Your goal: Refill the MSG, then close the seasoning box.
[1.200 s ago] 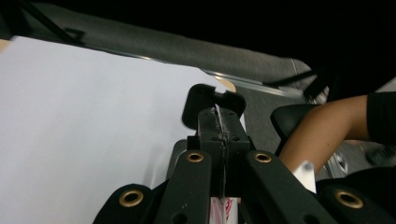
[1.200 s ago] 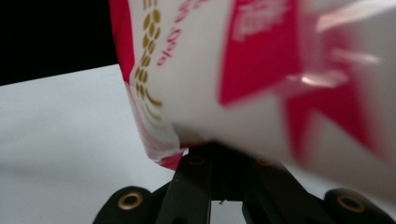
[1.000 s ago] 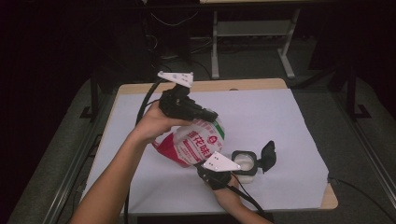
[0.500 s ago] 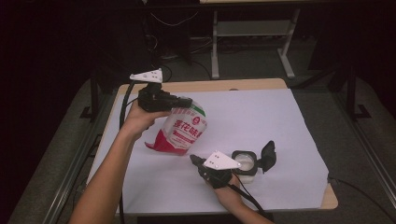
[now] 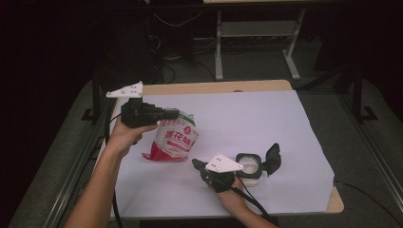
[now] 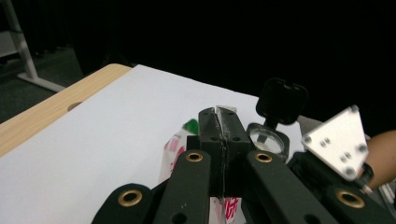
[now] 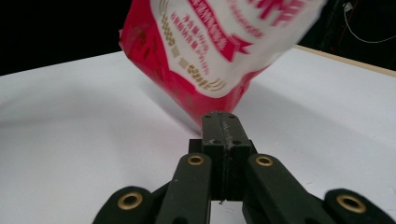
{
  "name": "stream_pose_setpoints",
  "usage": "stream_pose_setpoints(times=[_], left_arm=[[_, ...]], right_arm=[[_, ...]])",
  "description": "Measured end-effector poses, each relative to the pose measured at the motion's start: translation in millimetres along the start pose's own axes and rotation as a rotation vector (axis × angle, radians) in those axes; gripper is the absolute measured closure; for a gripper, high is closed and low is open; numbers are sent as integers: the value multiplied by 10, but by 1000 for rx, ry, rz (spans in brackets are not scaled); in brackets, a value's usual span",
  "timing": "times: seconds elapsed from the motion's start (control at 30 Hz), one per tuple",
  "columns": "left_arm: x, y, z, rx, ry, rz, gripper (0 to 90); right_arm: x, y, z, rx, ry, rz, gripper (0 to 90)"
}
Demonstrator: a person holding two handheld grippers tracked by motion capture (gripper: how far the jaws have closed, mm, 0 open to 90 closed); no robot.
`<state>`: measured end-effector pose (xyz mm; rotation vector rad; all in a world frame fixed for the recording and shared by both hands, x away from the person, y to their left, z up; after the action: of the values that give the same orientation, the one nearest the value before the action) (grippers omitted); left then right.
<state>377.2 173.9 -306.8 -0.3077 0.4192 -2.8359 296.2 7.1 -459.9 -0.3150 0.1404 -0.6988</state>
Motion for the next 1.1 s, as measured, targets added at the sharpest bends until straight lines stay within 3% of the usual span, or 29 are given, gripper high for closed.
stream_pose_setpoints(times=[0.33, 0.5, 0.73, 0.8, 0.93, 1.1], left_arm=[[180, -329, -334, 32, -19, 8, 892], [235, -407, -488, 51, -41, 14, 890], [316, -439, -639, 89, -74, -14, 864], [341, -438, -650, 113, -72, -15, 802], [385, -435, -676, 108, -69, -11, 684], [458, -484, -699, 97, -63, -25, 462]], right_arm=[[13, 20, -16, -26, 19, 9, 898], [12, 35, -27, -35, 21, 9, 898], [7, 53, -45, -50, 25, 13, 898], [3, 55, -51, -54, 26, 16, 896], [-2, 52, -54, -59, 27, 19, 892], [18, 43, -53, -67, 28, 23, 891]])
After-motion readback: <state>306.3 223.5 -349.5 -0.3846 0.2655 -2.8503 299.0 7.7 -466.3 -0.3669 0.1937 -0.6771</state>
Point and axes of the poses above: each handheld gripper's, and its own axes: y roughly forward along the jaws, z roughly out of its top, x roughly to its right, the point moved 6 cm from there along y, roughly forward along the jaws
